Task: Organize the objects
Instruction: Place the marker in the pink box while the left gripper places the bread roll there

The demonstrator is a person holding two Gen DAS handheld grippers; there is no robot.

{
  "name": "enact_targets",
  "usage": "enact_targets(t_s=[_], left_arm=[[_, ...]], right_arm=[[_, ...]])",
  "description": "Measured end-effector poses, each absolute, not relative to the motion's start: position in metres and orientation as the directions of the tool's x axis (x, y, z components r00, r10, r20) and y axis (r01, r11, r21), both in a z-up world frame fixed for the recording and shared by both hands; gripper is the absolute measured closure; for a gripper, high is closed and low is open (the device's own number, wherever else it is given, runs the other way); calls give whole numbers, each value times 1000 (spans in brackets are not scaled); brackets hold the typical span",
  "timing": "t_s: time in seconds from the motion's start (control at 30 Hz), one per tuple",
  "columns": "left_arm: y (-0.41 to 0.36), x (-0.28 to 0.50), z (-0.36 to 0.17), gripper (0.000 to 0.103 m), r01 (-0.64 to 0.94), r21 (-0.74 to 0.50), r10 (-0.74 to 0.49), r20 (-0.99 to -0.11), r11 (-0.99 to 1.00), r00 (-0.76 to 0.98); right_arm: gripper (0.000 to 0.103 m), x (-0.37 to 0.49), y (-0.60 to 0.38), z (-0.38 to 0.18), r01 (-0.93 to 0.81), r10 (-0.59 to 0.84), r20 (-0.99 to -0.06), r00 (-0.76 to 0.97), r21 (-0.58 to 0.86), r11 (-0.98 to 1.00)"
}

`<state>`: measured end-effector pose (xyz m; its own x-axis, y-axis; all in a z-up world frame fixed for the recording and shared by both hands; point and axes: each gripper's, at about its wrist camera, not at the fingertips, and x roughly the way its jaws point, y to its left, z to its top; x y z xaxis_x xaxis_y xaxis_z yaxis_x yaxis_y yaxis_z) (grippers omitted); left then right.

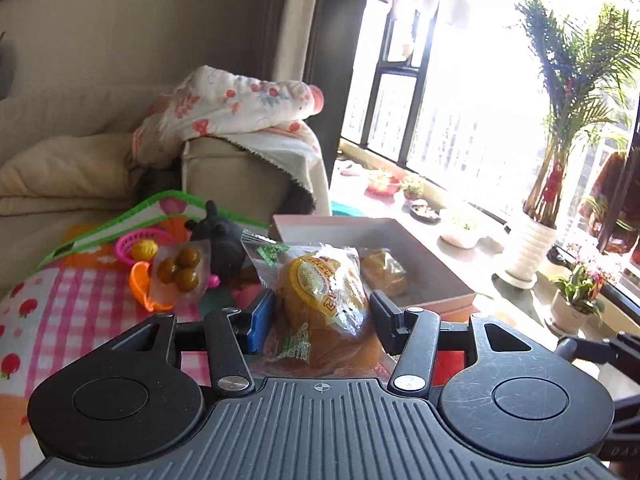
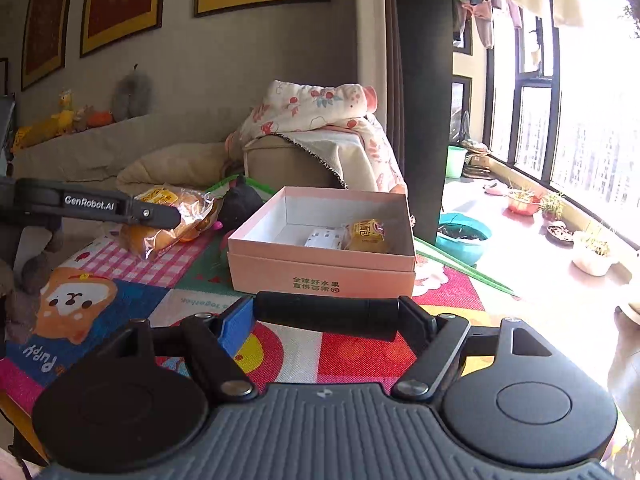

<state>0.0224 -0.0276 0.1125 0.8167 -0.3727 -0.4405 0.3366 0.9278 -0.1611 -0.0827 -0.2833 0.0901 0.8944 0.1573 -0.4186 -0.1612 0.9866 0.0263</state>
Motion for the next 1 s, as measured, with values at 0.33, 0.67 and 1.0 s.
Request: enact_targets(t_s=[0.33,0.67,1.0], left_arm=[[-114,119,78,47,307,-92,-300,-598,947,743],[-48,64,92,47,293,-184,-346,-469,938,813],[21,12,54,47,211,-192,-282,-536,959,796]], right_arm=[[27,-87,-316,73,-96,119,-435,893,75,993],[27,-62,-316,85,-107,133,-433,891,84,991],[24,71,-302,143,-128,224,-525,821,213,969]])
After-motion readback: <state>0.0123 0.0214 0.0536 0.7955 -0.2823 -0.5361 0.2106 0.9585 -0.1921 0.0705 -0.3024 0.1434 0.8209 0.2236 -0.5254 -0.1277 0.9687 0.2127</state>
